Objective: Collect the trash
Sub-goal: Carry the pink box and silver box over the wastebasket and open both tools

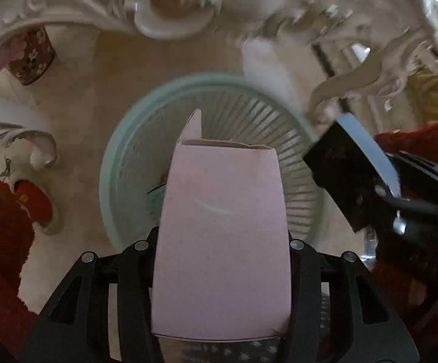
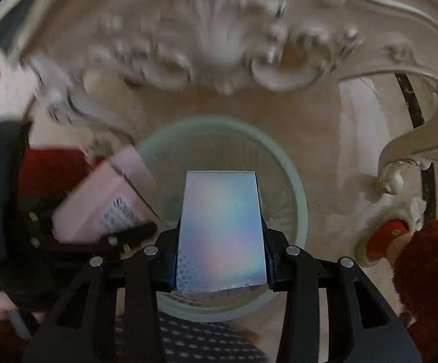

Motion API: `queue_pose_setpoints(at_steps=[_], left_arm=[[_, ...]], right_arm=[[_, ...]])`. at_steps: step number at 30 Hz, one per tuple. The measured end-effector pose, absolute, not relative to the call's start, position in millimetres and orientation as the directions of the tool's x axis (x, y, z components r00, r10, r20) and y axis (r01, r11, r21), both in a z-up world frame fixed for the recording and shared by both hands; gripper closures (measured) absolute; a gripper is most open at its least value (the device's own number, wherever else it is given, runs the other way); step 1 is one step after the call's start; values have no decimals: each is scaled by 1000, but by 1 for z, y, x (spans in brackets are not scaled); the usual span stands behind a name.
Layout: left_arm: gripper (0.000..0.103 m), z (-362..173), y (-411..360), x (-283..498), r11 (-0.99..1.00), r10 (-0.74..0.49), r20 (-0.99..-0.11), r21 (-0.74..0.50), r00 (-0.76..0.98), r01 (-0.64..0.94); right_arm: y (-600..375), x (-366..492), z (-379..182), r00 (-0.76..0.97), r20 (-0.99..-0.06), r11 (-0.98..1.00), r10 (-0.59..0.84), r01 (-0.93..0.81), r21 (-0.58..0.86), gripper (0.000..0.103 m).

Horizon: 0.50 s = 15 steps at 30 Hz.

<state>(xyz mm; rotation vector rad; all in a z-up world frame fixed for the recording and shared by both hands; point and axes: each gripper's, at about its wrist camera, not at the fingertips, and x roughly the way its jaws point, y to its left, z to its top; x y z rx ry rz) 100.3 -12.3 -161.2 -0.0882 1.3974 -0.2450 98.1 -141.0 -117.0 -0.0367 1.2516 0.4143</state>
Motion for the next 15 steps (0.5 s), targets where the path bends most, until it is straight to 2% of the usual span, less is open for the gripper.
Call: queue_pose_setpoints(at_steps=[4,5,6,7,8,15], left_arm=[[53,-174,-13,99,980,-178,-977,-165,118,114],[39,-176,-11,100,980,-185,-977,-175,106,98],[19,-176,-10,100,982,-176,-979,-166,107,93],[13,-176,-10,102,985,-153,-981,-141,118,101],[8,-174,-13,101,986,-141,-978,-125,152,111],[8,-180,-6,106,982,-179,-973,-169,143,82]], right_arm=[[-135,100,-121,242,-925,916,295,-346,201,63],[-135,100,-122,240,-923,916,299,-345,207,61],[-135,101,-125,233,-926,918,296,-339,208,49],[-137,101,-127,233,-931,928,280,-316,200,33],[-141,97,-130,237,-935,936,263,-298,188,29],[-160,96,-149,208,-949,958,238,-208,195,27]])
